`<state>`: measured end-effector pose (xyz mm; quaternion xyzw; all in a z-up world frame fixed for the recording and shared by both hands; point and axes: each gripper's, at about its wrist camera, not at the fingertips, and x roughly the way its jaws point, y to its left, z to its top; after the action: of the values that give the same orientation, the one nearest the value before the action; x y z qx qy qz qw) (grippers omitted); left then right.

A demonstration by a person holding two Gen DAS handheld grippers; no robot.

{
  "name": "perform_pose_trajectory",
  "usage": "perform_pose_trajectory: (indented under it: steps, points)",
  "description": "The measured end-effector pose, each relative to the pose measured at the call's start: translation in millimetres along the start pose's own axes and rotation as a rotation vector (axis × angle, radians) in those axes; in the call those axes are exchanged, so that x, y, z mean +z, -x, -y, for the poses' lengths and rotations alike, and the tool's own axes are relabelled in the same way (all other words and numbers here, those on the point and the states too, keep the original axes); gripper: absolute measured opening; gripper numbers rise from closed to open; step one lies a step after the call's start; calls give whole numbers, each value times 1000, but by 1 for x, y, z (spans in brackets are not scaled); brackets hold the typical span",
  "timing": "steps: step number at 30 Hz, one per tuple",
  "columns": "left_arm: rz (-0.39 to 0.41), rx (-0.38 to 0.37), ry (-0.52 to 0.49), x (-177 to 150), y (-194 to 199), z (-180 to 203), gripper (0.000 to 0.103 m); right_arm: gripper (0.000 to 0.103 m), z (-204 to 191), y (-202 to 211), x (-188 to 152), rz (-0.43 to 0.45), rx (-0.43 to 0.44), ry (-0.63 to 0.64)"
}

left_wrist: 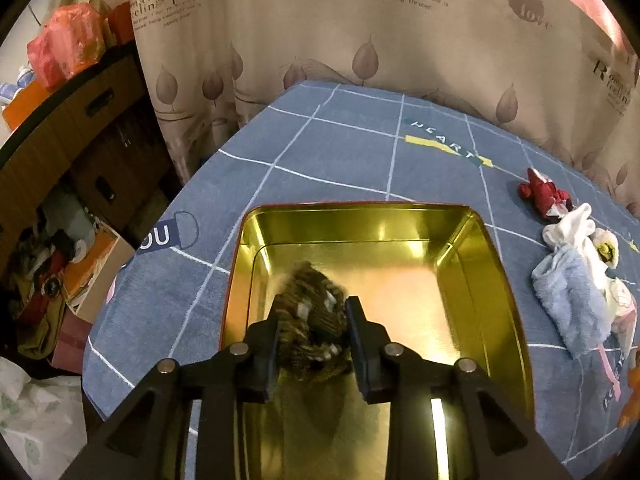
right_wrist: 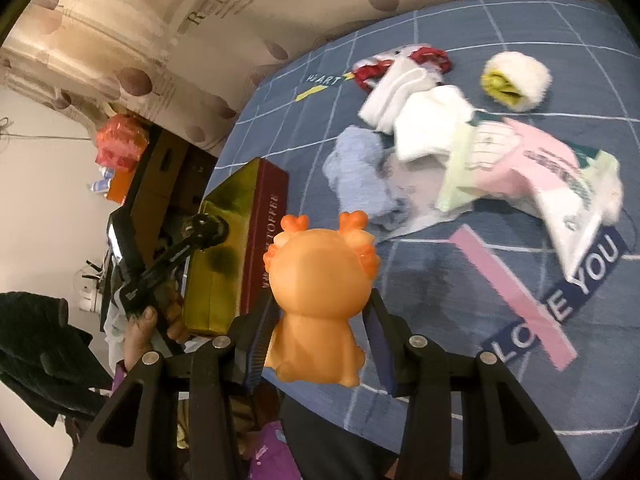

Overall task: Organize soft objects
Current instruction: 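Carry the brown cloth into the gold tin and release it while the right carries the orange toy, then lower the orange toy into the gold tin and open the right gripper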

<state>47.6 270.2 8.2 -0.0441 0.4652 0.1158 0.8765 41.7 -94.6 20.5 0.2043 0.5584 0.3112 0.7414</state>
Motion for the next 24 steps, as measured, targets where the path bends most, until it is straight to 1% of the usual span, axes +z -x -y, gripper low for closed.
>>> perform_pose_trajectory:
  steps: [2, 3, 4, 7, 9, 12, 15, 20, 24]
  points:
    - [5, 22, -6, 0, 0, 1, 38, 42, -9, -5, 2, -8, 7, 16]
    - [13, 31, -8, 0, 1, 0, 45, 42, -16, -9, 4, -11, 8, 31]
    - [21, 29, -8, 0, 1, 0, 47, 42, -21, -10, 5, -11, 10, 42]
    - [43, -1, -2, -1, 8, -4, 47, 43, -42, -22, 12, -21, 29, 79]
    - [54, 10, 3, -3, 12, -7, 47, 43, -57, -30, 18, -25, 46, 107]
    - [65, -10, 13, -10, 20, -12, 47, 43, -80, -43, 29, -27, 62, 146]
    - [75, -14, 35, -16, 30, -20, 47, 43, -104, -58, 40, -34, 79, 190]
    - [72, -9, 65, -25, 39, -31, 48, 44, -140, -105, 55, -86, 56, 258]
    - [61, -3, 81, -29, 42, -40, 48, 44, -158, -148, 64, -124, -10, 304]
